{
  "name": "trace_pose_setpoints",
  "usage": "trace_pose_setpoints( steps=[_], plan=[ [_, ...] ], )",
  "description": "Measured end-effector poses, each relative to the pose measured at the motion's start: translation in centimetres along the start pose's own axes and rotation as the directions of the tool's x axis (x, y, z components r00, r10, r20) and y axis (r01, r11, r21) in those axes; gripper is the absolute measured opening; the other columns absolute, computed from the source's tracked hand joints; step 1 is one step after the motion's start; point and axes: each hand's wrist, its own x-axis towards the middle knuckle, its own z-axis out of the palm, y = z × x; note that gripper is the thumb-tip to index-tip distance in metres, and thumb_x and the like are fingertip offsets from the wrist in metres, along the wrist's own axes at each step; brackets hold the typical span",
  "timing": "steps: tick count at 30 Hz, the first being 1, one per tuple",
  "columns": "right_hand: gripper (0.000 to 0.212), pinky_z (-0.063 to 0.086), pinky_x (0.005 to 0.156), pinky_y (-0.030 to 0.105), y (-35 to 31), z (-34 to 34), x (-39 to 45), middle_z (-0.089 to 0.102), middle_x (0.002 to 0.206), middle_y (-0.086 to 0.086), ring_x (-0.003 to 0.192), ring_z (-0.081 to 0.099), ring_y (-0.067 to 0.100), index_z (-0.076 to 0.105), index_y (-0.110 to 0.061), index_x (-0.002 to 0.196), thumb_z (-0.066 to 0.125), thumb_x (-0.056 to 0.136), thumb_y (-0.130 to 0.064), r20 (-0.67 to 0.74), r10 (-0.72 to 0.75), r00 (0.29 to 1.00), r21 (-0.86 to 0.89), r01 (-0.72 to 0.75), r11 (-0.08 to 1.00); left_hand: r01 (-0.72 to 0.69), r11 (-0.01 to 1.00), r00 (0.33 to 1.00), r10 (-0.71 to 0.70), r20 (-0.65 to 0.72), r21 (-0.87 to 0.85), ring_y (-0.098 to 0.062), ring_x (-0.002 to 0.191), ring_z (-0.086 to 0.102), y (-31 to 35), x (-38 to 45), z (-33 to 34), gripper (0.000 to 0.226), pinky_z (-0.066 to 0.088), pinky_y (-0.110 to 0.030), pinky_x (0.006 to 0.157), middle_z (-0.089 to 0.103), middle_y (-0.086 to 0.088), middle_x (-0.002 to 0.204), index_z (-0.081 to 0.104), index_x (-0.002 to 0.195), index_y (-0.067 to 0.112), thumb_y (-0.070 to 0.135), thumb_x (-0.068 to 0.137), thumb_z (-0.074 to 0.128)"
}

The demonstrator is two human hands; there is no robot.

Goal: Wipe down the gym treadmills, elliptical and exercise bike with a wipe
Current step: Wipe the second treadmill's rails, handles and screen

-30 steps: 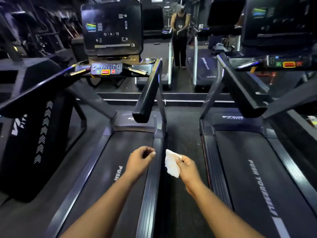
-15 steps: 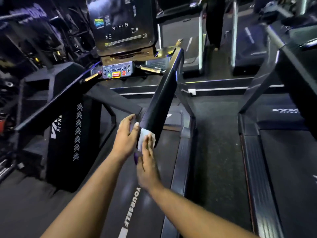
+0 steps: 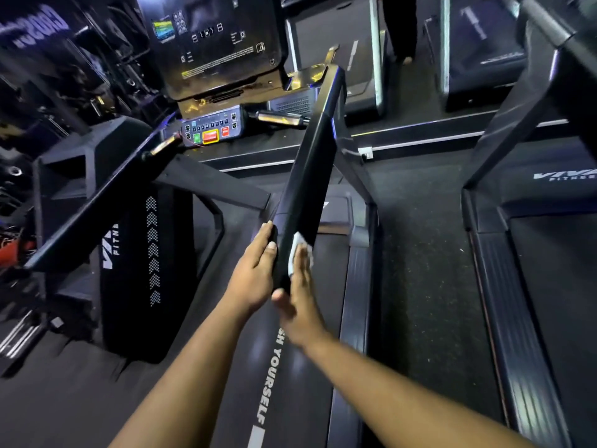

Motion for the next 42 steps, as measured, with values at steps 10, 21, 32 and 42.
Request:
trace_pose_setpoints(
  steps=[10, 21, 32, 42],
  plan=[
    [0.120, -0.010, 0.124, 0.027, -1.5, -0.2, -1.7, -0.025, 0.166, -0.004, 0.153, -0.022, 0.010, -0.015, -0.017, 0.158, 0.009, 0.071, -0.096, 0.117, 0.033, 0.993, -0.038, -0.028, 0.999, -0.034, 0.998, 0.999, 0.033, 0.028, 0.059, -0.002, 0.152, 0.021, 0.5, -0.1, -0.1, 0.048, 0.013, -0.018, 0.123, 0.029, 0.008, 0.165, 0.036, 0.158, 0.018, 0.021, 0.110, 0.040],
    [0.122, -0.010, 0.123, 0.023, -3.1, -1.5, -0.5, -0.024, 0.164, -0.010, 0.152, -0.022, 0.004, -0.012, -0.018, 0.157, 0.012, 0.069, -0.099, 0.167, 0.026, 0.986, -0.034, -0.021, 0.999, -0.038, 0.962, 0.996, 0.015, 0.086, 0.271, -0.010, 0.157, 0.006, 1.0, 0.0, -0.4, 0.052, 0.007, -0.046, 0.128, 0.006, 0.010, 0.171, 0.020, 0.162, 0.036, 0.037, 0.110, 0.030],
    [0.130, -0.012, 0.124, 0.026, -2.4, -3.1, 5.1, -0.025, 0.163, -0.004, 0.151, -0.025, 0.010, -0.010, -0.012, 0.159, 0.010, 0.066, -0.101, 0.169, 0.042, 0.985, -0.018, -0.040, 0.999, -0.022, 0.874, 0.982, -0.071, 0.172, 0.485, -0.007, 0.156, -0.009, 2.6, 1.9, 0.1, 0.059, -0.003, -0.055, 0.125, -0.012, 0.013, 0.170, 0.006, 0.164, 0.034, 0.042, 0.109, 0.027],
    [0.119, -0.011, 0.125, 0.030, -0.5, -3.8, 9.7, -0.020, 0.163, -0.008, 0.151, -0.023, 0.007, -0.010, -0.021, 0.156, 0.010, 0.069, -0.100, 0.037, 0.112, 0.993, 0.011, -0.112, 0.994, -0.014, 0.877, 0.988, -0.060, 0.139, 0.480, -0.004, 0.155, -0.010, 2.7, 2.6, 0.5, 0.058, -0.002, -0.053, 0.126, -0.006, 0.015, 0.170, 0.009, 0.163, 0.034, 0.038, 0.110, 0.030]
  ],
)
